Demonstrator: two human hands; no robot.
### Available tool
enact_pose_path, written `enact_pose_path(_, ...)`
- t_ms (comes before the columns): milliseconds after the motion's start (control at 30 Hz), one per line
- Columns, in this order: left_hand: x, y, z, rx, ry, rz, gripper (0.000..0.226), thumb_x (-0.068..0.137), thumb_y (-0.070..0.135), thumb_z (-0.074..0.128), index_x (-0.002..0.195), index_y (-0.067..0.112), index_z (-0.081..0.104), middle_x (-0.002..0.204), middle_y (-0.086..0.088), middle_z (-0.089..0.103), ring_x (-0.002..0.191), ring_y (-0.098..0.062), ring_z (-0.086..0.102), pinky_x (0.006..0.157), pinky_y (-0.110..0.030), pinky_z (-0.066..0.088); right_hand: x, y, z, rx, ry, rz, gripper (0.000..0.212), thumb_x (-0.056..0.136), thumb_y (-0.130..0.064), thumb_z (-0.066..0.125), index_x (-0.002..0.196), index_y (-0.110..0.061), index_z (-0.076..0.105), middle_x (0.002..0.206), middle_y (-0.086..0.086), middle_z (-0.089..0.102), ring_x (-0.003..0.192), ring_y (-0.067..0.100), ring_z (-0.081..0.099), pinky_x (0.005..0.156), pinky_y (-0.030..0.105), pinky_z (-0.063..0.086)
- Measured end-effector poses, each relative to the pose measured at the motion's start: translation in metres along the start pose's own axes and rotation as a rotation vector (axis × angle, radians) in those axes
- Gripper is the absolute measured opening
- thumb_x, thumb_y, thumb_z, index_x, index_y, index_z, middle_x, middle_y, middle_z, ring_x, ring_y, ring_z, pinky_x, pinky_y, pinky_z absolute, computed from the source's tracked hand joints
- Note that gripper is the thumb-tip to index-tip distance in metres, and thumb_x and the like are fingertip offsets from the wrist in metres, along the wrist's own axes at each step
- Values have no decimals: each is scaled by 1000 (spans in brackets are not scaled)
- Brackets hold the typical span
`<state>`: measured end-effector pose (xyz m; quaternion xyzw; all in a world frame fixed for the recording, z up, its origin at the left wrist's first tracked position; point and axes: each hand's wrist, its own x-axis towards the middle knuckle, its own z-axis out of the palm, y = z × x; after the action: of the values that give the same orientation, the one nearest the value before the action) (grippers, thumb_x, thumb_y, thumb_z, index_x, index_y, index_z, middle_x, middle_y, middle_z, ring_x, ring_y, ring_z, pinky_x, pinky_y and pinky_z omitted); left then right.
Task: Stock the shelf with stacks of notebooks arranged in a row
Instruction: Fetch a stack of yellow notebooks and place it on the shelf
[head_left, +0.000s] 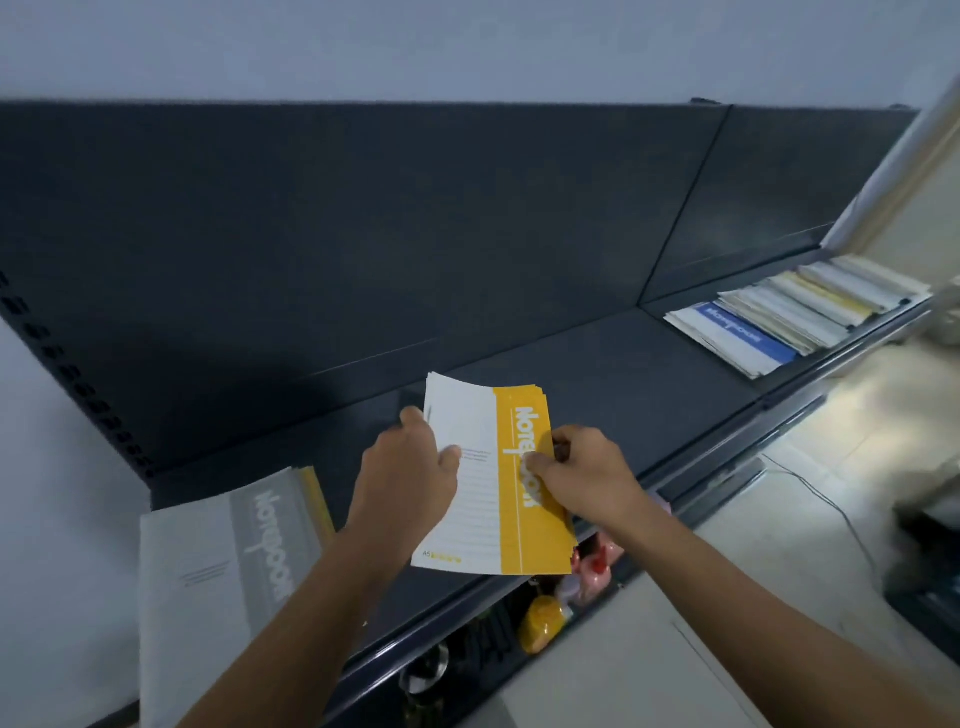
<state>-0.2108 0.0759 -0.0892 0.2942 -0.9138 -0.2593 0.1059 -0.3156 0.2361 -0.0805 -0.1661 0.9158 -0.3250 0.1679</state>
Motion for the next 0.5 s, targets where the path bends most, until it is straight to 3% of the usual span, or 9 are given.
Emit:
enact_pose_path(133,19,53,26,34,-32,65,28,98,36,55,106,14,42,103,-7,65,88,-25,63,69,-33,43,17,38,-40,1,46,33,31,95,-30,63,107,-2,66,100,16,71,91,26,69,77,44,56)
enact_pose_path(267,33,119,63,47,-94,83,29,97,39,54,109,15,43,105,-5,62,87,-23,61,69,-34,45,35,90,-89,12,94,54,20,94,-30,62,99,-11,66,90,4,71,82,17,66,73,38,54)
enact_pose_path(500,51,234,140,46,-155,118,35,94,45,57,113,18,45,105,-2,63,90,-23,63,74,-40,55,69,196,-172,24,167,80,19,94,-31,61,98,-13,62,88,1,68,83,21,64,69,34,50)
